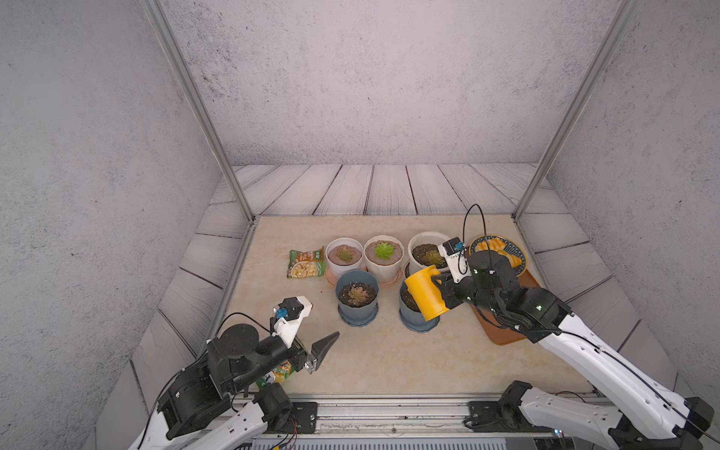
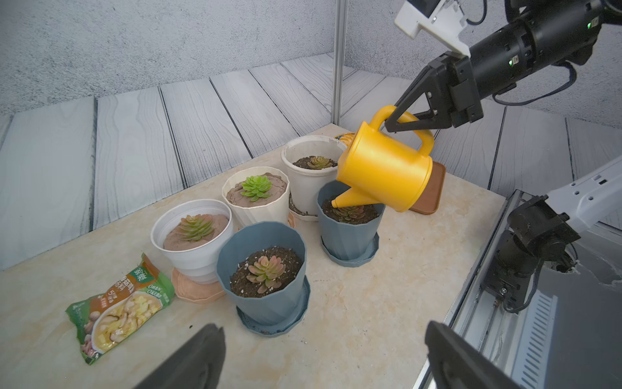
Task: Water the succulent around the soil edge
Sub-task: Water the soil of the potted plant with water.
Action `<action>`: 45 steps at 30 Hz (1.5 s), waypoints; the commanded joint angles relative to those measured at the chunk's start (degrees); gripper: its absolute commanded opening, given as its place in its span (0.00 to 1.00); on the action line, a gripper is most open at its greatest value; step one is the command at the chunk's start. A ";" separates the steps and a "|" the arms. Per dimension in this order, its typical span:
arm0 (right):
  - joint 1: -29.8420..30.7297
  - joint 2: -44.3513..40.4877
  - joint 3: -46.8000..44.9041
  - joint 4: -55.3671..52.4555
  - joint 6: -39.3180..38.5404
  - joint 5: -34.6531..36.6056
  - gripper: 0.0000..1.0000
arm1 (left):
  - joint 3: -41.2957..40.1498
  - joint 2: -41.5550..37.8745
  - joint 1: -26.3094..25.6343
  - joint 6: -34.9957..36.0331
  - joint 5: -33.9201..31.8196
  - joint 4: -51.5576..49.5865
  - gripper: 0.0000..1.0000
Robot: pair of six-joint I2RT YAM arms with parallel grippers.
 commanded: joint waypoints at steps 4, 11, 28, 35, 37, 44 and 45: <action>-0.14 -9.33 -8.62 13.58 0.12 0.63 0.00 | -0.30 0.28 0.41 -0.04 -0.73 0.22 0.98; -0.14 -23.30 -20.86 22.28 0.23 -0.60 0.00 | -0.06 0.09 0.41 -1.27 -1.32 1.43 0.98; -0.06 -56.71 -40.02 34.20 -1.59 -11.30 0.00 | -3.13 6.54 0.41 -17.98 -4.04 25.98 0.98; -0.07 -56.93 -39.03 38.45 -1.98 -7.46 0.00 | -4.13 12.95 0.41 -15.14 -5.09 33.74 0.98; -0.09 -55.29 -37.59 38.51 -3.12 -6.48 0.00 | -5.22 14.49 0.45 -13.95 -4.71 36.14 0.99; -0.14 -39.14 -28.12 35.78 -9.48 0.71 0.00 | -10.75 17.66 0.41 -9.25 -1.58 42.38 0.98; -0.19 -36.13 -26.13 35.08 -10.60 2.08 0.00 | -11.67 17.76 0.41 -8.73 -1.29 42.61 0.98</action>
